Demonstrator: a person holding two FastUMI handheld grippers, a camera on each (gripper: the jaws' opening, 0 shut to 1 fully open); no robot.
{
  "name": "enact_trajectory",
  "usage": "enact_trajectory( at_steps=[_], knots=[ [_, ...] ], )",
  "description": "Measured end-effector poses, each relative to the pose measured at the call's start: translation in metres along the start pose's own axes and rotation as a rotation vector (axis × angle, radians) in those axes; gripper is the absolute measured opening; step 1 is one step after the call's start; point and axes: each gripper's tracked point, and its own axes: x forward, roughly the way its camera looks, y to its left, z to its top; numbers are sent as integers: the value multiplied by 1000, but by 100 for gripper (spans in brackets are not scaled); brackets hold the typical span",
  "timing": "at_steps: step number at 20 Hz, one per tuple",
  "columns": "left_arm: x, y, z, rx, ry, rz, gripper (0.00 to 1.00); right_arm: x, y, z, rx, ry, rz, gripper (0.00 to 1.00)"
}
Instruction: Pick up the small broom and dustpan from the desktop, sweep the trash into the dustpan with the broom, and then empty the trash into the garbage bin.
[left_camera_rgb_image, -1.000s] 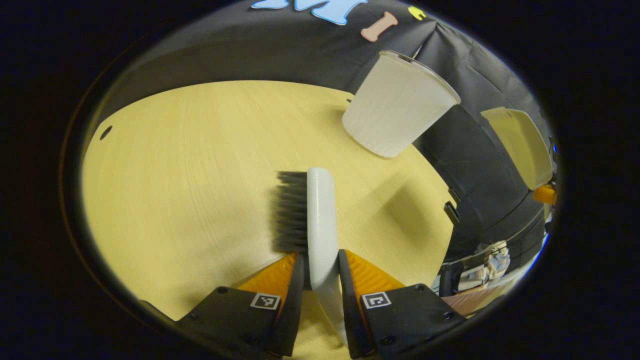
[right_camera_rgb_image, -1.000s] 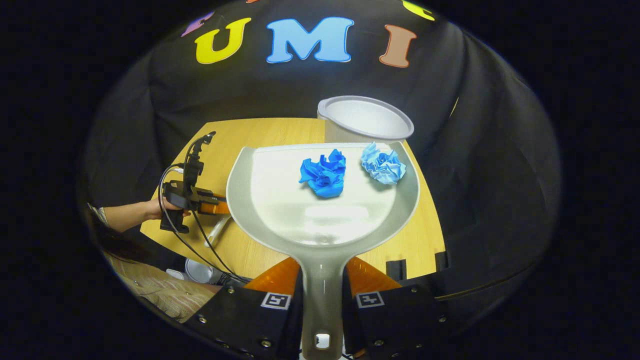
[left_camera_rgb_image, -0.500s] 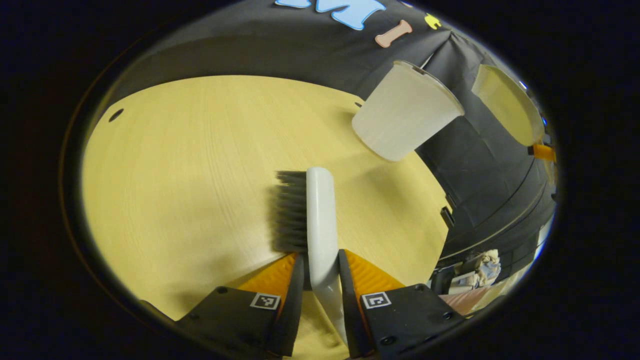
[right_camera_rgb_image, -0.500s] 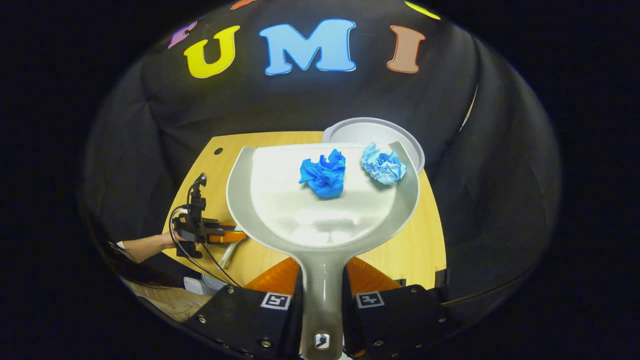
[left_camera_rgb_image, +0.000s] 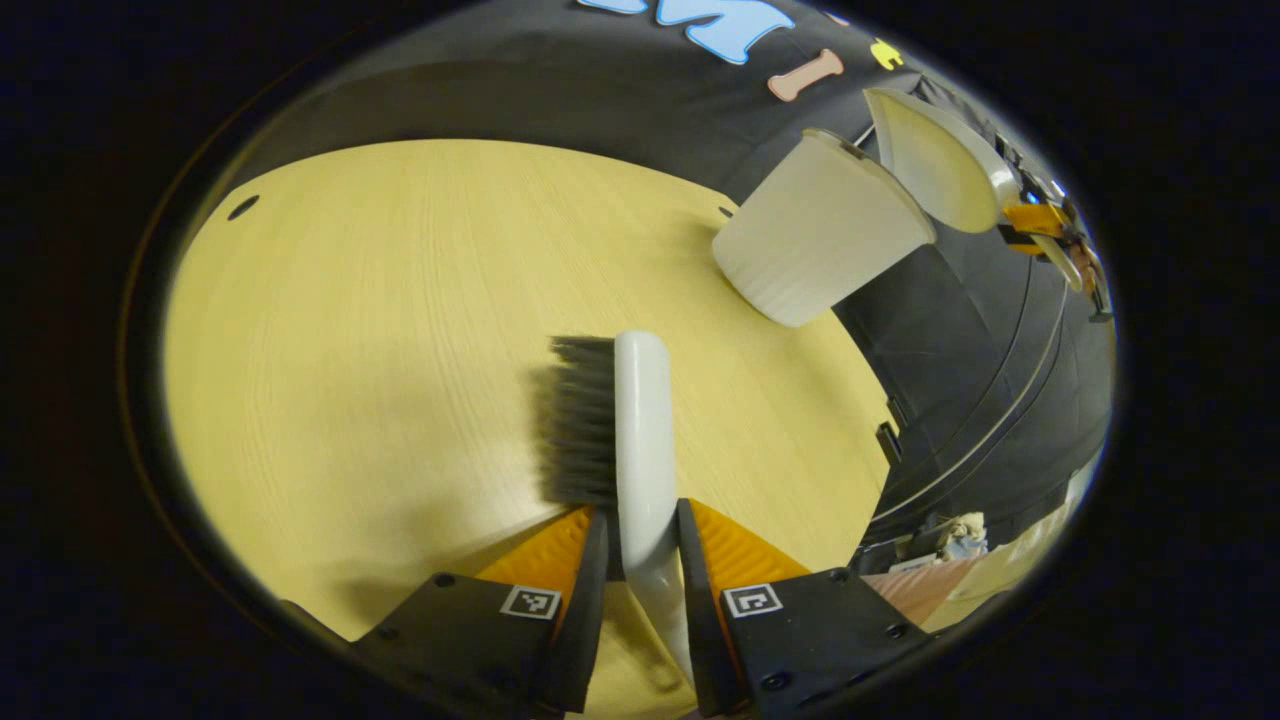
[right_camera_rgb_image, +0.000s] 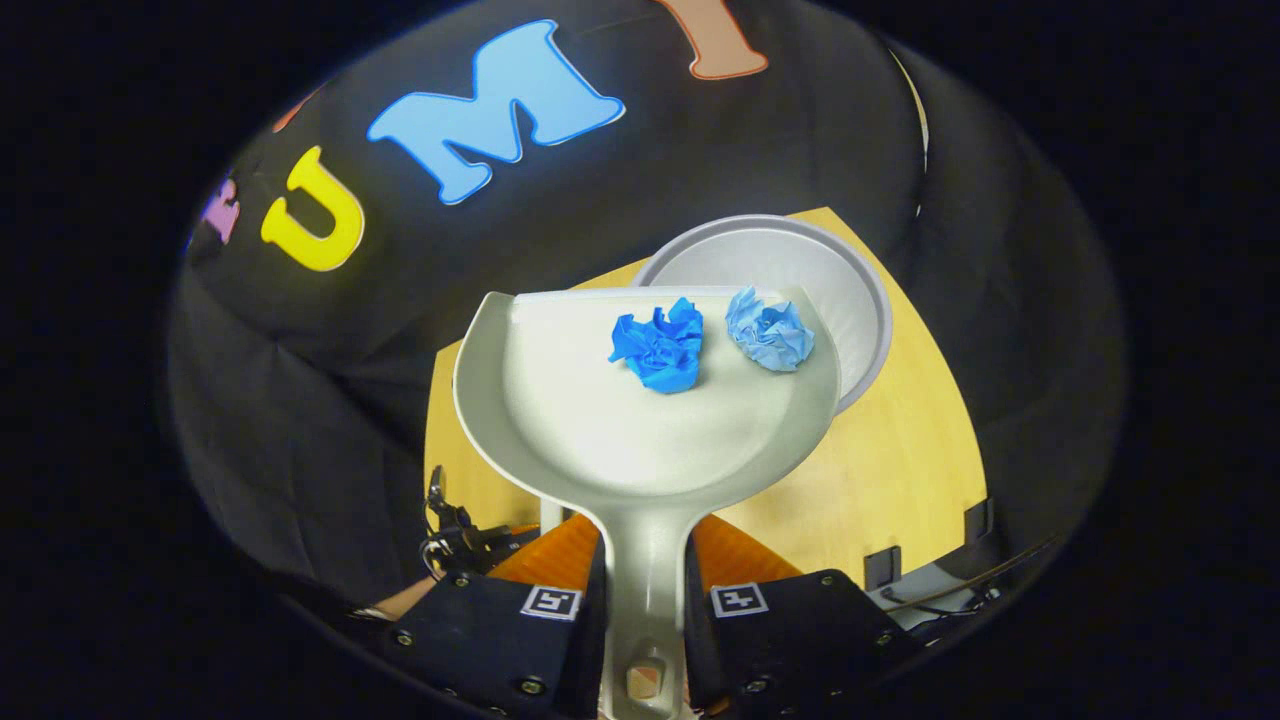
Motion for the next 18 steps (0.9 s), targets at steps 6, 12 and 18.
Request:
enact_trajectory(
  at_steps=[6,12,18],
  knots=[
    [11,2,2,-35,11,13,45,15,12,41,303,-9,213,33],
    [16,-1,1,-48,13,31,45,3,17,54,518,-12,398,32],
    [22,-4,5,-52,17,50,45,-13,34,52,618,-25,492,32]
  ],
)
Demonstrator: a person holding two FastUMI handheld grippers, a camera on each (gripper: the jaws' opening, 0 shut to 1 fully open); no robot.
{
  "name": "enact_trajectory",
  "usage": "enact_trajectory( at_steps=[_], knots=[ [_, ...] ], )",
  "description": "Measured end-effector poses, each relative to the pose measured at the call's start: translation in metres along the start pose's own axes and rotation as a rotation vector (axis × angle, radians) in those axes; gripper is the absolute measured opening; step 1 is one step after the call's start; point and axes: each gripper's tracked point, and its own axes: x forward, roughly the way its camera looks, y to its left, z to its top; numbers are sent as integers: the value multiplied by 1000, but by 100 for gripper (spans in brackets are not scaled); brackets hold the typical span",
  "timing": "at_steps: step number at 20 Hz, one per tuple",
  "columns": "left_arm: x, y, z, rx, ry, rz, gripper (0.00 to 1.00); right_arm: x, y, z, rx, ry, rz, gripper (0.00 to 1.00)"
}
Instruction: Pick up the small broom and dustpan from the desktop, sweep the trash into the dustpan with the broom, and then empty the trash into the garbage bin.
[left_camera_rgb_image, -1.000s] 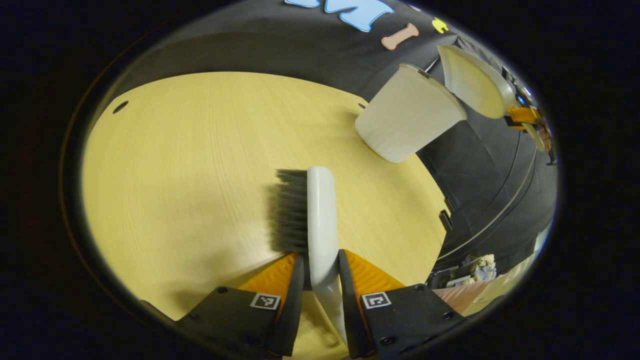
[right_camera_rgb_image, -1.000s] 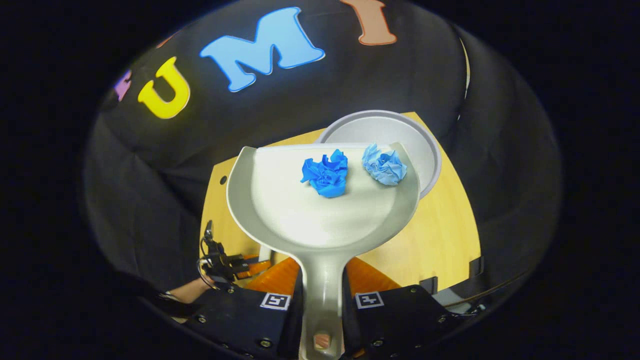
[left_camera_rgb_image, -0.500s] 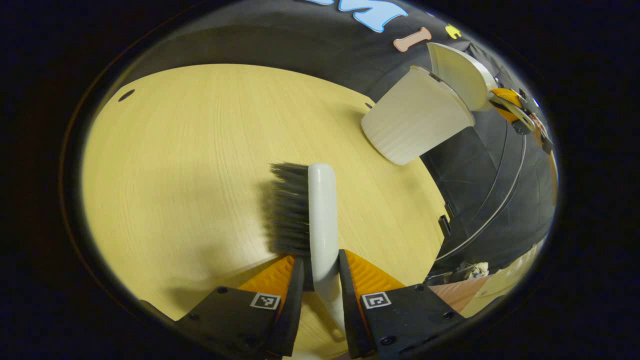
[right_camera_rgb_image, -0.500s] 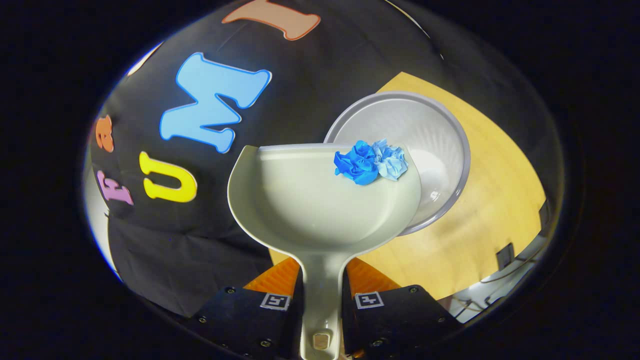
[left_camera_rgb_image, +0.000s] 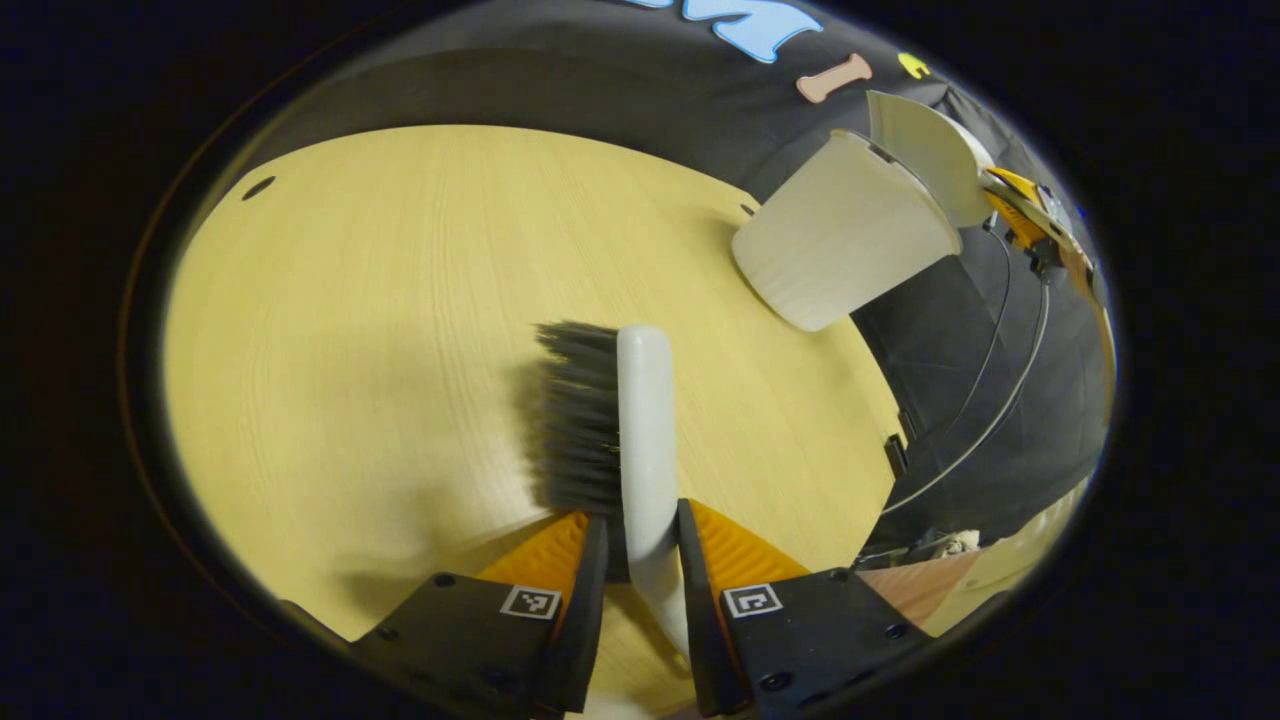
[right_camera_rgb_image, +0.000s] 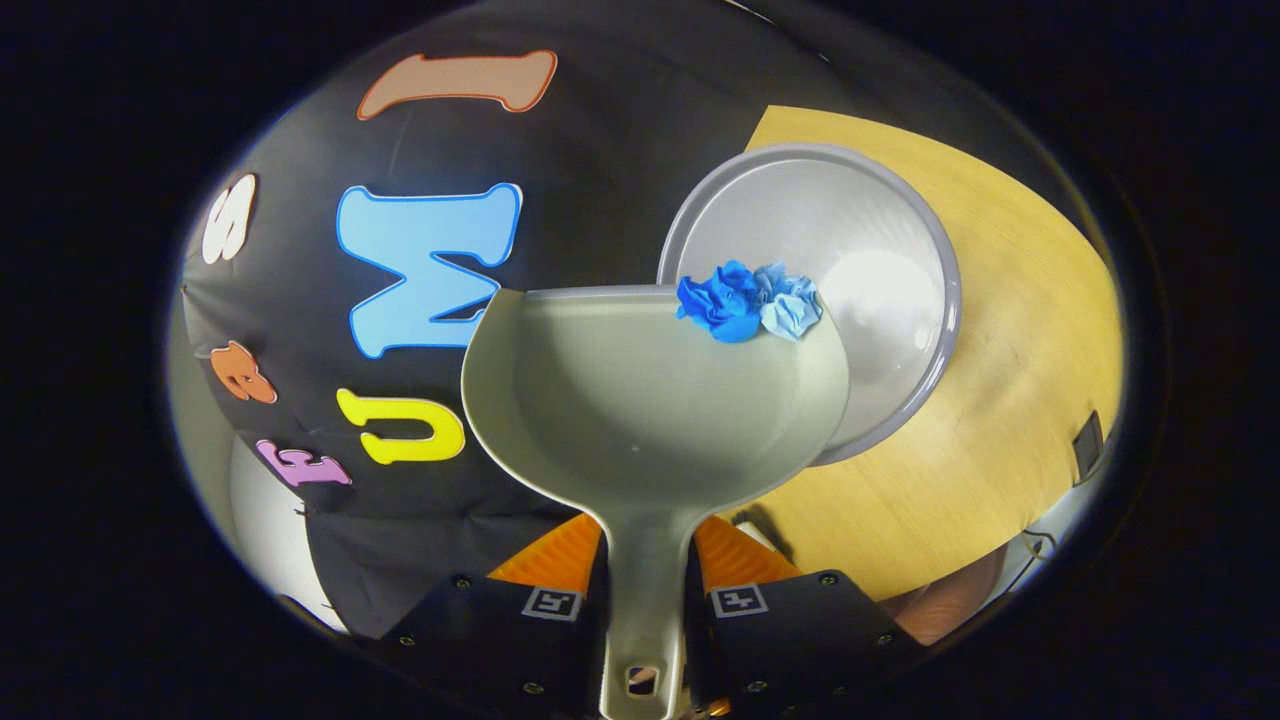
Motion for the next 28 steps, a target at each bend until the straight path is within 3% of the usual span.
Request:
enact_trajectory(
  at_steps=[4,9,18,22,28],
  knots=[
    [2,-2,1,2,2,6,45,1,4,3,61,7,64,32],
    [-2,1,0,-14,-10,6,44,0,6,-3,47,2,69,32],
    [-6,1,4,-62,-40,-13,45,-6,15,-103,-233,84,47,33],
    [-8,3,5,-88,-51,-28,45,10,-10,-141,-419,59,-43,32],
    [-11,4,9,-121,-59,-69,45,28,-48,-163,-642,-40,-203,32]
  ],
)
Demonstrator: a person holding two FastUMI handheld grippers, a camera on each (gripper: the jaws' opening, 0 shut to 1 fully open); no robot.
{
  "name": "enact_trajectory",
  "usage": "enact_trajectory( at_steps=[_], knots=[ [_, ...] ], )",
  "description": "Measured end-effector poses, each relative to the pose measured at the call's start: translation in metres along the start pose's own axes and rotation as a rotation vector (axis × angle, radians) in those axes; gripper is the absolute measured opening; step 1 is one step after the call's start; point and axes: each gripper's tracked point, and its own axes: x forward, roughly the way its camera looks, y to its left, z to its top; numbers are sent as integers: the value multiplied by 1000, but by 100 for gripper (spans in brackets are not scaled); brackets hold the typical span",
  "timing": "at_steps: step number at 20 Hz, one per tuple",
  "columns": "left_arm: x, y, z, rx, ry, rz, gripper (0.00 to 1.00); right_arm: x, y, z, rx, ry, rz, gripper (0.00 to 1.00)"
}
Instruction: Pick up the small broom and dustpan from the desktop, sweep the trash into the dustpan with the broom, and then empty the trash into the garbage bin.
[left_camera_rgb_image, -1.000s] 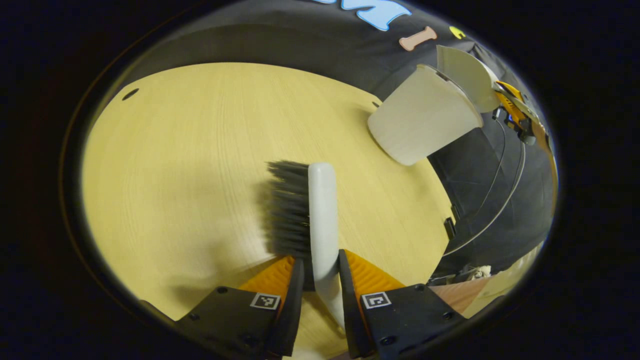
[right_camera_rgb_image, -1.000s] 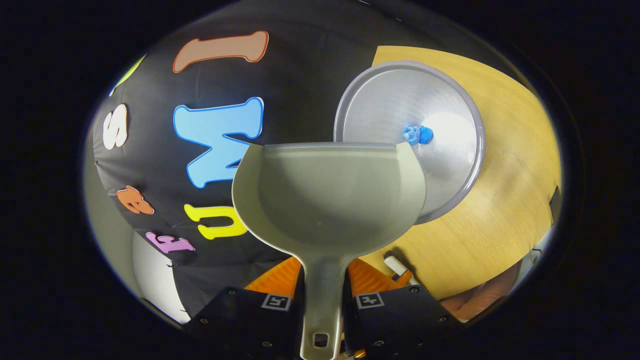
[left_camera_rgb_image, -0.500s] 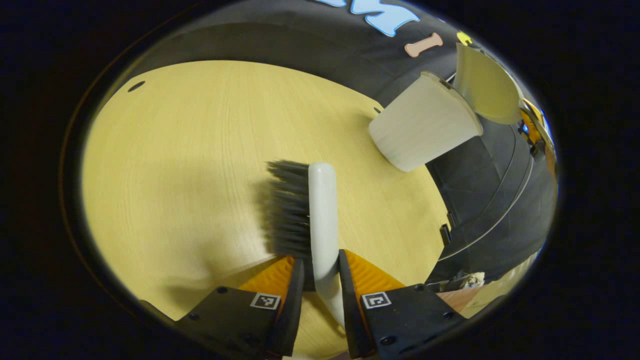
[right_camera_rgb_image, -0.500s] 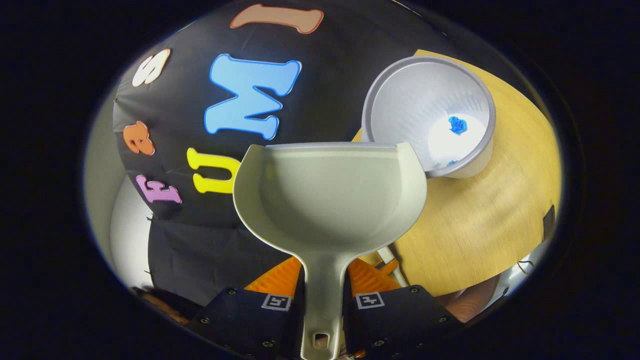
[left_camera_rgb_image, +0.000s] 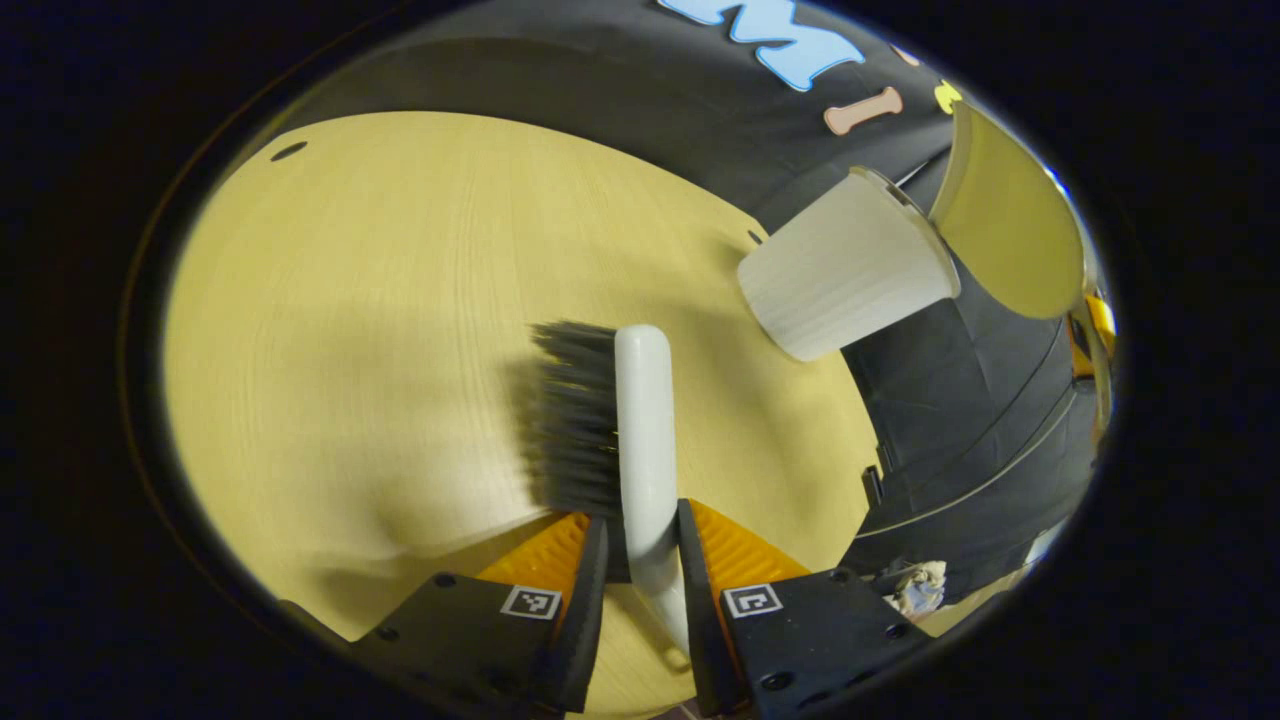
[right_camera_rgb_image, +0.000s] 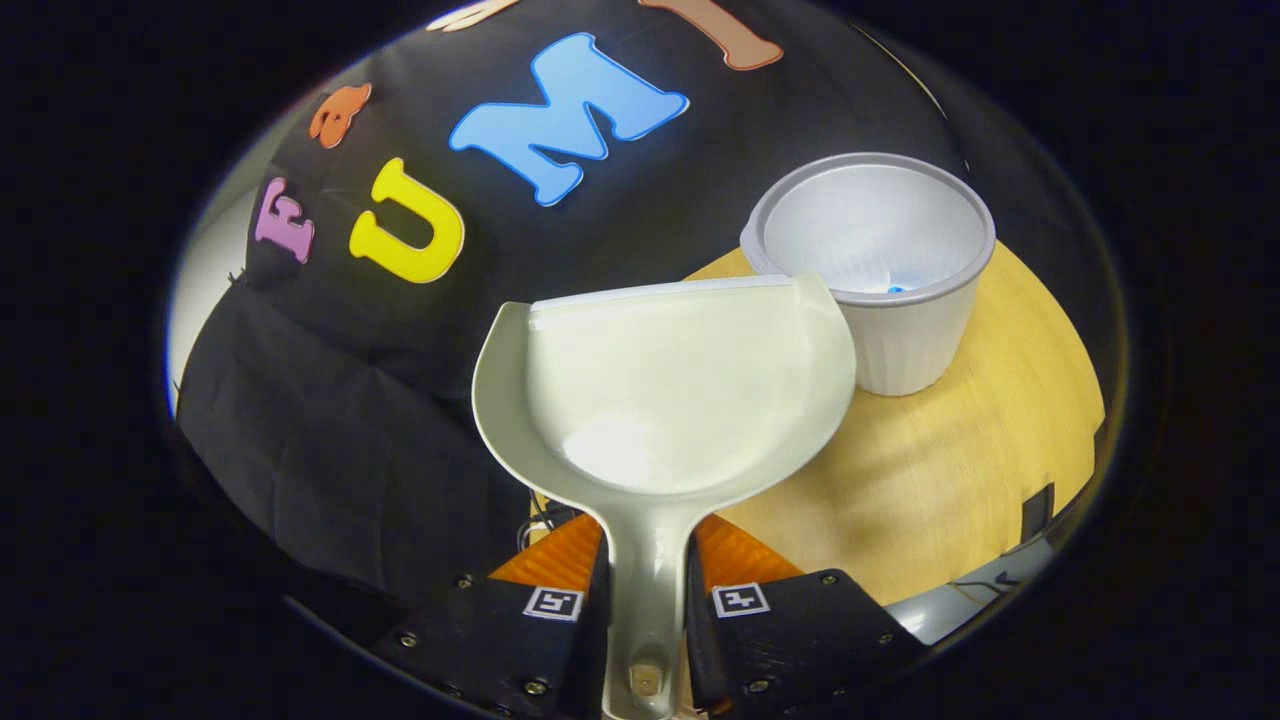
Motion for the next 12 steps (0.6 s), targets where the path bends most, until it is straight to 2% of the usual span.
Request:
enact_trajectory(
  at_steps=[7,8,12],
  knots=[
    [-8,6,2,-98,3,-52,43,28,-32,-38,-263,-44,-230,32],
    [-10,7,2,-109,7,-59,46,32,-36,-44,-290,-48,-256,32],
    [-14,9,1,-122,25,-84,43,53,-58,-71,-323,-41,-326,32]
  ],
)
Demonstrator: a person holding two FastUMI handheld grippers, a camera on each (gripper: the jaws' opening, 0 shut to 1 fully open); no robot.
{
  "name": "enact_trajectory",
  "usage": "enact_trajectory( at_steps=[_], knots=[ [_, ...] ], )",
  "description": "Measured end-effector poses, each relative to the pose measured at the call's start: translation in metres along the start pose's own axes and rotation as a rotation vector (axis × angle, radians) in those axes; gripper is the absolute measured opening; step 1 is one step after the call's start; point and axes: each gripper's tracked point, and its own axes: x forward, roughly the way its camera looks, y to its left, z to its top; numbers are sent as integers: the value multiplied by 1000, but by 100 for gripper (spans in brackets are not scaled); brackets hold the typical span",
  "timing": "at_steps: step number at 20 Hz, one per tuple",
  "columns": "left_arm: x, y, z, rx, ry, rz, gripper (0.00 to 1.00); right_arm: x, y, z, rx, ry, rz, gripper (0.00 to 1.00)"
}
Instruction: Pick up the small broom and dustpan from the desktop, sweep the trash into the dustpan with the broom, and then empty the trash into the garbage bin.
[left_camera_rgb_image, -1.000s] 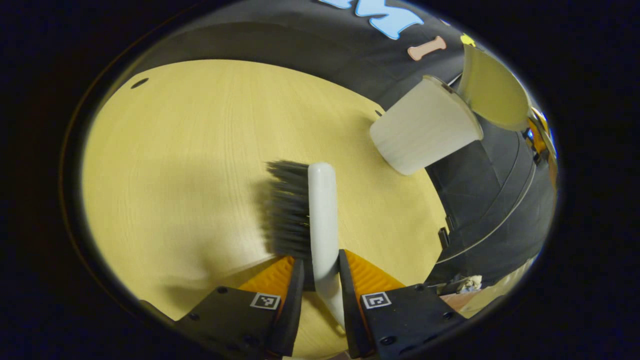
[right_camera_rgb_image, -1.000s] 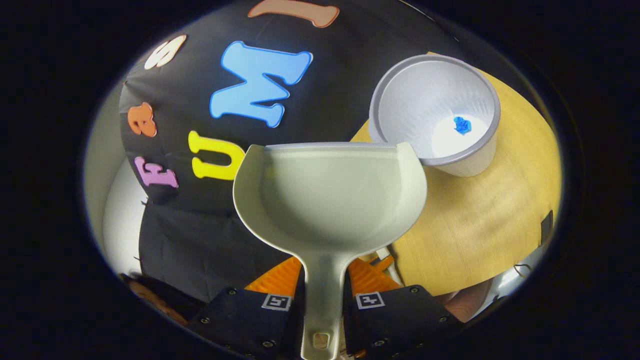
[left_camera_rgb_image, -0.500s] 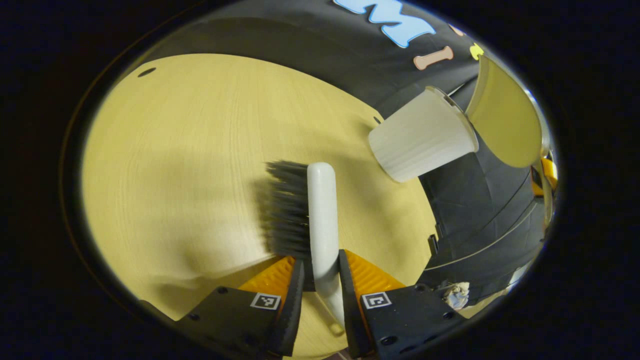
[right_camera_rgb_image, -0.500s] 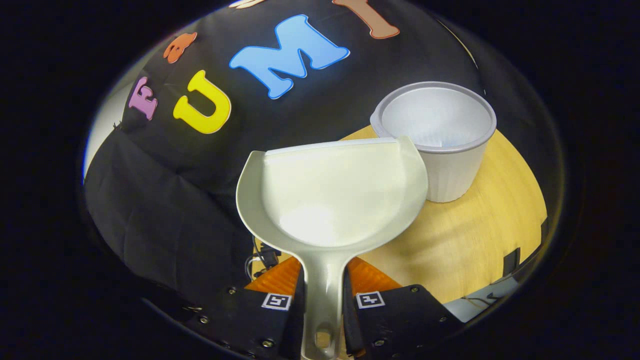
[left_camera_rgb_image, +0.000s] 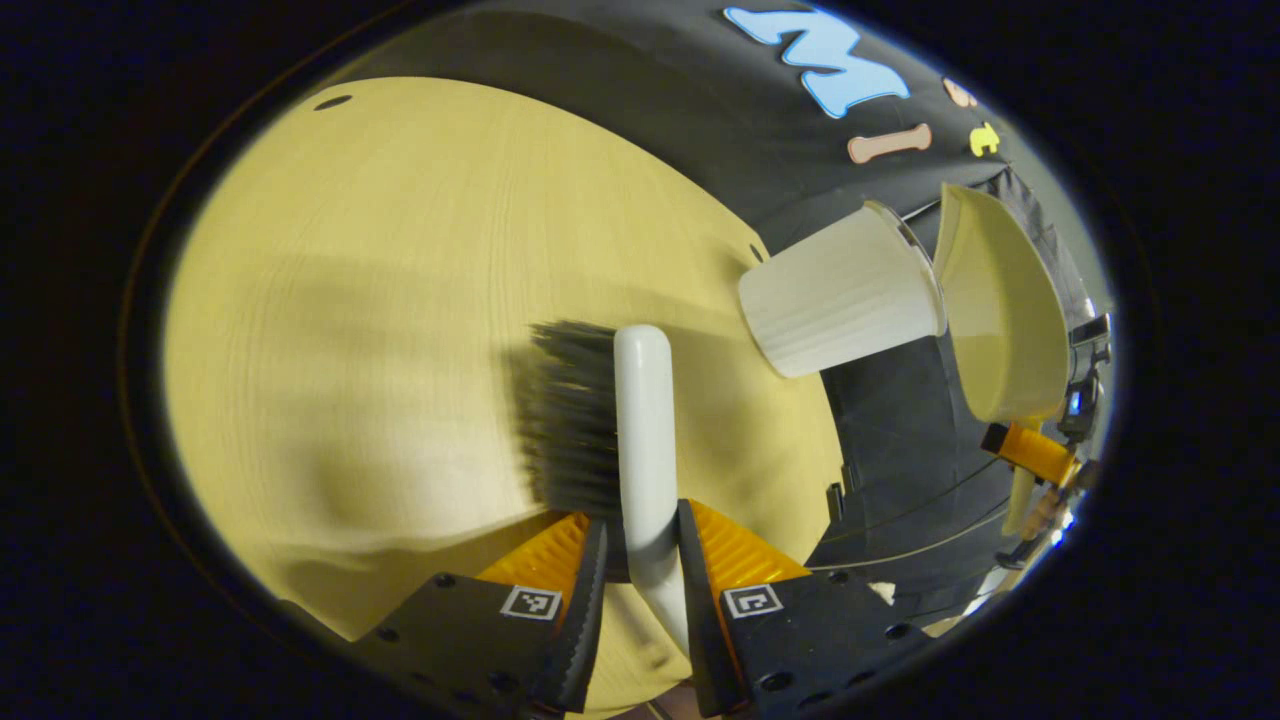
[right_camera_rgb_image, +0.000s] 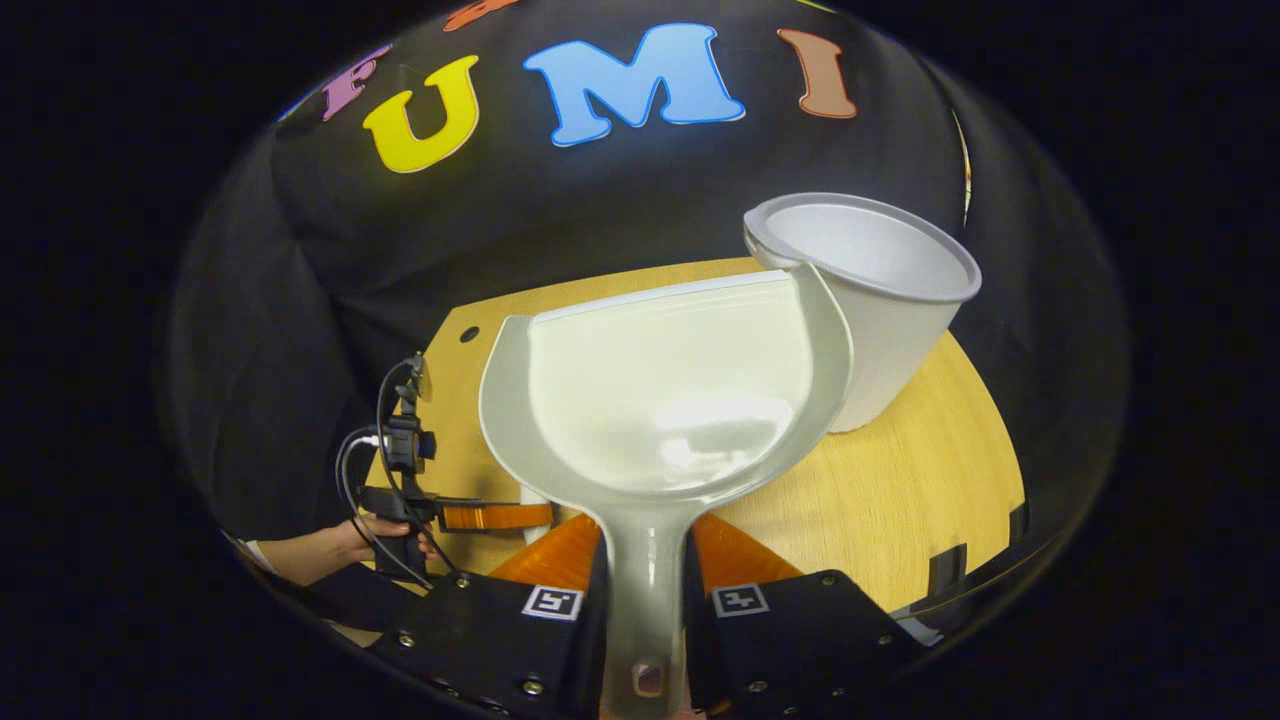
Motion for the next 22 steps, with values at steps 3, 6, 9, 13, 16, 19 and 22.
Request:
enact_trajectory(
  at_steps=[3,6,9,13,16,19,22],
  knots=[
    [-3,-1,0,-4,11,-11,44,27,-9,-31,-7,12,-50,33],
    [-4,1,2,-6,16,-5,46,56,-21,-66,-2,56,-89,33],
    [-7,4,3,-13,25,1,53,75,-29,-98,41,111,-121,33],
    [-9,2,4,-33,45,-4,55,96,-41,-125,70,148,-159,33],
    [-10,6,5,-43,55,8,67,109,-44,-131,88,140,-156,32],
    [-12,6,5,-41,52,16,71,117,-48,-132,96,144,-158,33],
    [-24,19,5,-44,42,56,77,126,-52,-136,79,157,-166,33]
  ],
)
